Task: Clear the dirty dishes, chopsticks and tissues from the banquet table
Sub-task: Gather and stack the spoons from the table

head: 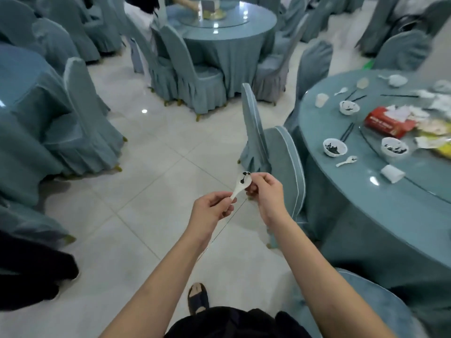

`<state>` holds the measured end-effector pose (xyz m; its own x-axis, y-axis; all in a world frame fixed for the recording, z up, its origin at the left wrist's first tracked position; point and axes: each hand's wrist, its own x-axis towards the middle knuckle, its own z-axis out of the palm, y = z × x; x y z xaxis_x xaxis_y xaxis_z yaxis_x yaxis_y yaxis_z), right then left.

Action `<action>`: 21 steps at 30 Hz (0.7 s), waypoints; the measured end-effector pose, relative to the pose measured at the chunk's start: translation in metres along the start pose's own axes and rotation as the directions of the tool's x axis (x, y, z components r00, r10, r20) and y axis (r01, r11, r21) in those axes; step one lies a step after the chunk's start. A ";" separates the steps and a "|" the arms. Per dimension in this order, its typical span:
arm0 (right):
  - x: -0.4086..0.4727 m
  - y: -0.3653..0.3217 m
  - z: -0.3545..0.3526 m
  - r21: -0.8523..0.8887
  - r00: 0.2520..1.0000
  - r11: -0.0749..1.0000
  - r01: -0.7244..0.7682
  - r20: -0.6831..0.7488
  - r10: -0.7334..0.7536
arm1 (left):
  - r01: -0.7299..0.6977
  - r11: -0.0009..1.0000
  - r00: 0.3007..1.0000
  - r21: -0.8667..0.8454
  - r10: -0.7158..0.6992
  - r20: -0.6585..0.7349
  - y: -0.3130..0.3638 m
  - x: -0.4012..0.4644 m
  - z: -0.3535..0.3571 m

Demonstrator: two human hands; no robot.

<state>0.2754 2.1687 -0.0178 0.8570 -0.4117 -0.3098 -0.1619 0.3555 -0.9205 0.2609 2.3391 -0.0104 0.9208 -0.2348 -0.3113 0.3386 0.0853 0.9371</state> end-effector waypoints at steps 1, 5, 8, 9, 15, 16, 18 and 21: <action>0.013 -0.007 0.008 0.011 0.999 1.000 0.012 -0.031 -0.011 | -0.002 1.000 0.999 0.009 0.002 0.042 0.012 0.020 -0.002; 0.055 -0.027 0.031 0.064 0.987 0.995 0.076 -0.147 -0.066 | 0.008 1.000 0.987 0.022 -0.012 0.162 0.045 0.085 -0.005; 0.080 -0.040 0.034 0.061 0.968 0.991 0.122 -0.228 -0.105 | 0.020 0.998 0.967 0.055 -0.033 0.254 0.059 0.128 0.001; 0.087 -0.043 0.031 0.057 0.961 0.989 0.133 -0.253 -0.114 | 0.026 0.997 0.958 0.072 -0.045 0.282 0.061 0.140 0.004; 0.131 -0.062 0.005 0.058 0.909 0.983 0.175 -0.393 -0.139 | 0.026 0.989 0.898 0.148 -0.088 0.430 0.067 0.206 0.042; 0.141 -0.064 -0.002 0.059 0.899 0.983 0.175 -0.418 -0.135 | 0.022 0.985 0.887 0.172 -0.099 0.452 0.067 0.218 0.051; 0.161 -0.068 -0.017 0.073 0.886 0.982 0.173 -0.447 -0.123 | 0.012 0.977 0.869 0.213 -0.115 0.481 0.069 0.240 0.069; 0.197 -0.077 -0.040 0.104 0.875 0.976 0.189 -0.470 -0.119 | 0.011 0.973 0.853 0.229 -0.129 0.506 0.073 0.272 0.102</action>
<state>0.4370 2.0264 -0.0174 0.5393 -0.7967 -0.2728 0.0553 0.3568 -0.9326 0.5166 2.1832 -0.0104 0.6436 -0.7015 -0.3060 0.2950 -0.1416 0.9450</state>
